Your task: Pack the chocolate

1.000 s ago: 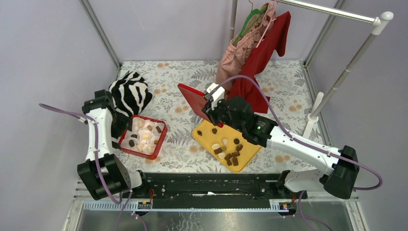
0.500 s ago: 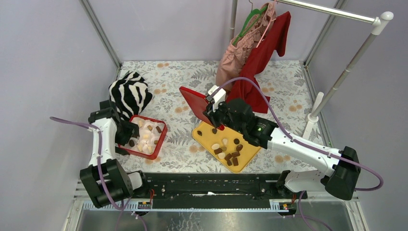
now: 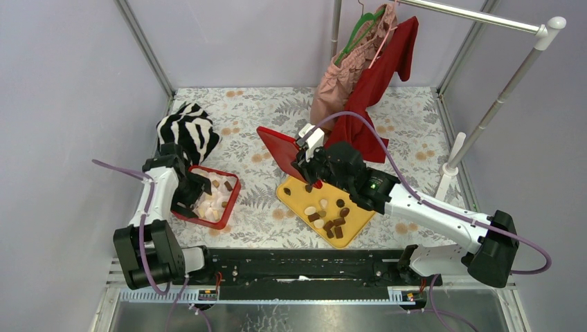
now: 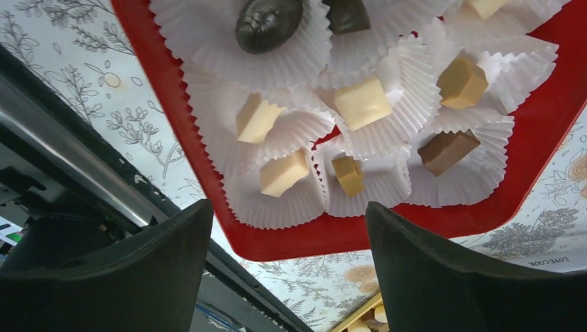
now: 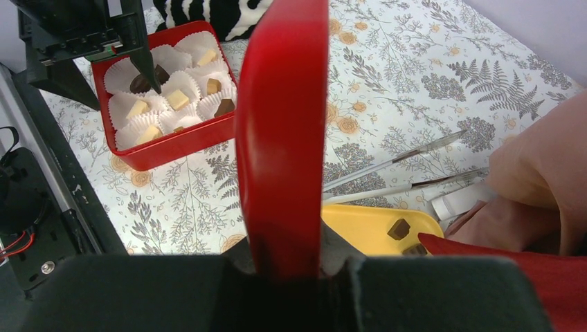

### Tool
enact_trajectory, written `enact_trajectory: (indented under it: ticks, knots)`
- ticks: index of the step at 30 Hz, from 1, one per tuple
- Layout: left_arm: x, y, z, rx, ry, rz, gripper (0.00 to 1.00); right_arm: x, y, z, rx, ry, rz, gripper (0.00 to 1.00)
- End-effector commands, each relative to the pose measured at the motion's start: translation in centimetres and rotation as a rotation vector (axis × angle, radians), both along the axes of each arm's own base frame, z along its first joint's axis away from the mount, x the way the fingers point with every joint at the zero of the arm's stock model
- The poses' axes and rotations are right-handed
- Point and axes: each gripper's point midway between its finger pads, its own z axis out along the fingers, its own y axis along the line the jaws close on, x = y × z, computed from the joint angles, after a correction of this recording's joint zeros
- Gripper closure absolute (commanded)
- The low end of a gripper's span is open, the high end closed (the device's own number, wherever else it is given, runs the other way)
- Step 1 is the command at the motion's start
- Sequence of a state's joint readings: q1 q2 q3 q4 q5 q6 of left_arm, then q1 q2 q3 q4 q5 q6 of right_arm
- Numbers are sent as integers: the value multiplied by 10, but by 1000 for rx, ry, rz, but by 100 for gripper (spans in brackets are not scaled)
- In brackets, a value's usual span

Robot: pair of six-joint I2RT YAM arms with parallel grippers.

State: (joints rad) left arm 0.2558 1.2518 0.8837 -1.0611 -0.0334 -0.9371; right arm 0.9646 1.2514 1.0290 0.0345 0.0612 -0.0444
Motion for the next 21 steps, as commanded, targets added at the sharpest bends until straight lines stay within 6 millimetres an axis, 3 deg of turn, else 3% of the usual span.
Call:
enact_trajectory:
  ticks: [1,7,13,18,21]
  knots:
    - [12,-2,-4,14,-28,21,15,2,3,27,77,-44,1,100]
    - [15,-2,3,28,-35,26,14,3,7,26,74,-39,13,100]
    - [1,20,29,149,29,79,3,2,10,26,67,-36,29,100]
    - [-18,18,11,122,144,137,2,1,12,23,64,-30,40,100]
    - [-20,9,-4,76,140,147,2,1,13,23,62,-27,45,100]
